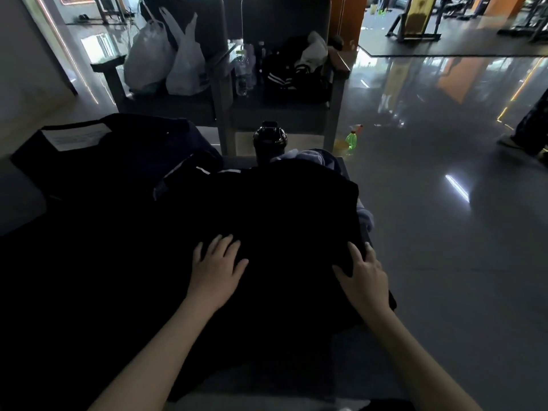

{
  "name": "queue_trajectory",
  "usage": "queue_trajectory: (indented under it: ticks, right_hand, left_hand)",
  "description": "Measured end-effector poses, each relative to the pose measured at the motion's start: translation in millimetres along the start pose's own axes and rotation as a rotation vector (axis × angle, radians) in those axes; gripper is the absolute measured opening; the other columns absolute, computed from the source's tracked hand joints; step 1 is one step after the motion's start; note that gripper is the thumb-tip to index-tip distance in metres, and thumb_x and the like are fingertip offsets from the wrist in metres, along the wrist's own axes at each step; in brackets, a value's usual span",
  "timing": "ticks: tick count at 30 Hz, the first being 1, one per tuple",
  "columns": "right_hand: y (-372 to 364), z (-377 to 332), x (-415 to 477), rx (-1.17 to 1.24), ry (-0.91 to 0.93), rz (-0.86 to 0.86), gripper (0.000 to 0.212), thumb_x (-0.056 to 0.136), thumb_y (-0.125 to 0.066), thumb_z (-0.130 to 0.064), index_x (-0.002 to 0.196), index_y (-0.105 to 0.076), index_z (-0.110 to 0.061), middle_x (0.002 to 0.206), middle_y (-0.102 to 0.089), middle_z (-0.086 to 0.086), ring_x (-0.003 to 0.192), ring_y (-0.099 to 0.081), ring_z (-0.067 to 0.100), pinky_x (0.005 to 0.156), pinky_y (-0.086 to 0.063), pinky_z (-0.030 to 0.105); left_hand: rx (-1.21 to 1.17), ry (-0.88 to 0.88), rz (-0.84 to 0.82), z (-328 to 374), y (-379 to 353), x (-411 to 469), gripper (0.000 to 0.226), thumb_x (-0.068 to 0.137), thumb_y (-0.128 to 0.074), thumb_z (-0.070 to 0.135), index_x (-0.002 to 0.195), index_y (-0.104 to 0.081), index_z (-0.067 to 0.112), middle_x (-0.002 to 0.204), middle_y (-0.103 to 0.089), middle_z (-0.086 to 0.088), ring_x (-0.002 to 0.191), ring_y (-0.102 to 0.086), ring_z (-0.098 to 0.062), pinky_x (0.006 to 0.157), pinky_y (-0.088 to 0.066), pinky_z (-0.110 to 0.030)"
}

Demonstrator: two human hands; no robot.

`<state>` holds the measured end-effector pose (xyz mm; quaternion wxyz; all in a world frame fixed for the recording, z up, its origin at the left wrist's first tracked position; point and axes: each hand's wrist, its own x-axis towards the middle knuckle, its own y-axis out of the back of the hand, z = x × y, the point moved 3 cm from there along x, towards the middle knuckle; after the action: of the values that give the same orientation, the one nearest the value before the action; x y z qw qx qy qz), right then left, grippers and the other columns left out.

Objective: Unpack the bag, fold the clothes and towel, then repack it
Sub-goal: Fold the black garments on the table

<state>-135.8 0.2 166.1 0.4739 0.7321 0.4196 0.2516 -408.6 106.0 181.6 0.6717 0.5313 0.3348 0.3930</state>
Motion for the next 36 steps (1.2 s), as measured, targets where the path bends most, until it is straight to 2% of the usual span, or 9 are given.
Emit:
queue_trajectory:
  ticks: [5, 10, 15, 23, 27, 29, 31, 33, 36]
  right_hand:
    - [9, 3, -25, 0.0, -0.121, -0.004, 0.063, 0.091, -0.05, -0.045, 0.145, -0.03, -0.021, 0.146, -0.035, 0.017, 0.131, -0.036, 0.036, 0.103, -0.037, 0.05]
    - [16, 14, -58, 0.035, -0.257, -0.047, 0.054, 0.093, -0.049, -0.037, 0.141, -0.033, -0.016, 0.133, -0.043, 0.017, 0.123, -0.041, 0.034, 0.099, -0.036, 0.047]
    - [18, 20, -79, 0.065, -0.264, -0.119, 0.051, 0.089, -0.049, -0.018, 0.137, -0.034, -0.009, 0.126, -0.051, 0.017, 0.116, -0.048, 0.035, 0.093, -0.044, 0.044]
    - [23, 26, -105, -0.054, -0.22, -0.06, 0.036, 0.093, -0.042, -0.015, 0.127, -0.043, -0.006, 0.125, -0.047, 0.021, 0.116, -0.042, 0.034, 0.082, -0.041, 0.037]
    - [25, 32, -110, -0.105, -0.224, -0.061, 0.035, 0.094, -0.041, -0.017, 0.128, -0.044, -0.008, 0.126, -0.046, 0.02, 0.118, -0.04, 0.033, 0.082, -0.041, 0.036]
    - [26, 35, -111, -0.126, -0.219, -0.055, 0.037, 0.094, -0.041, -0.019, 0.13, -0.042, -0.009, 0.128, -0.045, 0.019, 0.119, -0.04, 0.033, 0.084, -0.042, 0.037]
    - [25, 37, -113, -0.162, -0.206, -0.054, 0.036, 0.096, -0.04, -0.022, 0.129, -0.042, -0.01, 0.128, -0.045, 0.018, 0.12, -0.04, 0.033, 0.085, -0.042, 0.037]
    - [24, 39, -115, -0.19, -0.181, -0.043, 0.033, 0.097, -0.04, -0.024, 0.126, -0.044, -0.009, 0.127, -0.046, 0.018, 0.119, -0.042, 0.032, 0.087, -0.043, 0.037]
    - [22, 40, -116, -0.193, -0.156, -0.019, 0.031, 0.096, -0.04, -0.025, 0.122, -0.046, -0.009, 0.126, -0.047, 0.018, 0.117, -0.043, 0.032, 0.086, -0.044, 0.038]
  left_hand:
    - [0.03, 0.056, -0.068, 23, -5, -30, 0.069, 0.096, -0.024, 0.059, 0.152, -0.013, 0.022, 0.16, -0.003, 0.004, 0.147, 0.0, -0.016, 0.119, -0.002, -0.046]
    - [-0.075, -0.069, -0.18, 53, -26, -76, 0.111, 0.061, 0.0, 0.087, 0.153, -0.007, 0.025, 0.16, 0.008, 0.01, 0.147, 0.005, -0.012, 0.118, 0.003, -0.042]
    - [0.064, -0.011, -0.276, 40, -35, -106, 0.101, 0.078, -0.037, 0.08, 0.153, 0.002, 0.026, 0.159, 0.017, 0.007, 0.146, 0.011, -0.015, 0.117, 0.008, -0.043]
    - [0.129, 0.119, -0.312, -6, -16, -136, 0.084, 0.087, -0.043, 0.068, 0.153, -0.009, 0.028, 0.161, 0.002, 0.005, 0.147, -0.001, -0.016, 0.118, -0.001, -0.048]
    - [-0.038, 0.371, -0.323, -32, 1, -144, 0.079, 0.088, -0.026, 0.073, 0.152, -0.014, 0.029, 0.16, -0.005, 0.003, 0.145, -0.011, -0.024, 0.116, -0.012, -0.048]
    - [0.013, 0.457, -0.282, -44, 7, -145, 0.08, 0.089, -0.033, 0.07, 0.151, -0.018, 0.022, 0.158, -0.013, -0.004, 0.142, -0.019, -0.027, 0.113, -0.023, -0.046]
    - [0.025, 0.499, -0.283, -53, 9, -143, 0.076, 0.088, -0.049, 0.061, 0.147, -0.028, 0.017, 0.151, -0.028, -0.009, 0.132, -0.036, -0.028, 0.104, -0.037, -0.04]
    - [-0.139, 0.542, -0.291, -56, 5, -137, 0.069, 0.087, -0.06, 0.05, 0.14, -0.038, 0.013, 0.135, -0.048, -0.009, 0.112, -0.053, -0.023, 0.092, -0.049, -0.034]
    - [-0.203, 0.529, -0.25, -54, 4, -128, 0.053, 0.088, -0.063, 0.037, 0.132, -0.045, 0.012, 0.121, -0.057, -0.007, 0.1, -0.058, -0.021, 0.085, -0.053, -0.035]
